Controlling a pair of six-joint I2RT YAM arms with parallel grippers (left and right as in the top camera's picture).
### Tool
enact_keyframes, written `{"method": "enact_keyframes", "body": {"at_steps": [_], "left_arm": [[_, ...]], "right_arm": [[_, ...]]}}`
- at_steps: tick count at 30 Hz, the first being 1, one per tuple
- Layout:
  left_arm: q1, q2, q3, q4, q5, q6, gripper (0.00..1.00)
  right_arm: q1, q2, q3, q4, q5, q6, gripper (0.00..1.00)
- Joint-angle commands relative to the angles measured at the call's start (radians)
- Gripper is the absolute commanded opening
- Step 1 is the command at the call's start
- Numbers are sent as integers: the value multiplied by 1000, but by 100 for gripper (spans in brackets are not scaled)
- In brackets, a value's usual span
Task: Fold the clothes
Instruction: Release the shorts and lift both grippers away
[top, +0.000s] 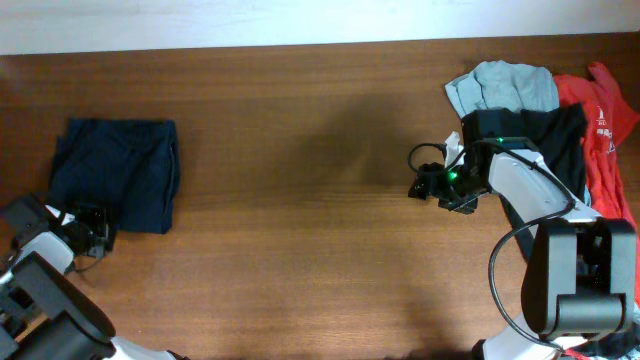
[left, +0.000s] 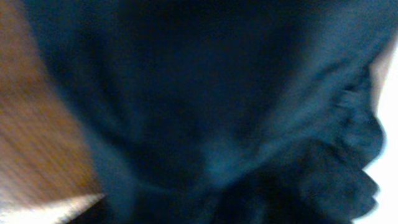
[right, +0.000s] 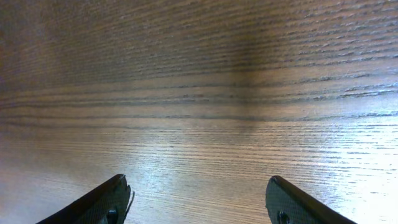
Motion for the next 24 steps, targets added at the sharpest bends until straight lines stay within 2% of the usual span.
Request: {"method": "enact_keyframes", "body": {"at_steps": [1,2,3,4,6,9,10,11,14,17,19,21,22,24], "left_arm": [[4,10,-12,-30,85,121,84],[3,-4,3,-61,140,184,95],[0,-18,16,-109,158,226,99],[-13,-59,45,-204,157,323,99],[-35,-128,74,-304,148,423,99],[-98,-283,117,-389,150,610,99],[-149,-357,142,-419,147,719,99],[-177,-391,156,-435,133,757,99],[-289,-506,202,-468,32,819,99],[-425,-630,224,-473,-120,890,99],[-507,-695,224,-479,-221,895,99],[-554,-725,224,-483,-240,895,99],[-572,-736,224,-489,-239,895,99],[-603,-748,224,-504,-239,895,99]], "right_arm": [[-3,-21,14,2,-6,-11,75],[-3,-21,18,3,-13,-15,75],[-3,-21,25,3,-36,-34,75],[-3,-21,45,3,-99,-64,75],[-3,-29,77,3,-179,-79,75],[-3,-71,129,3,-244,-79,75],[-3,-105,147,3,-244,-79,75],[-3,-127,156,4,-245,-85,75],[-3,-218,172,4,-244,-90,75],[-3,-395,176,-3,-244,-108,76],[-3,-499,176,-16,-232,-124,77],[-3,-566,176,-19,-232,-124,86],[-3,-607,176,-19,-232,-124,95],[-3,-663,176,-21,-233,-123,98]]}}
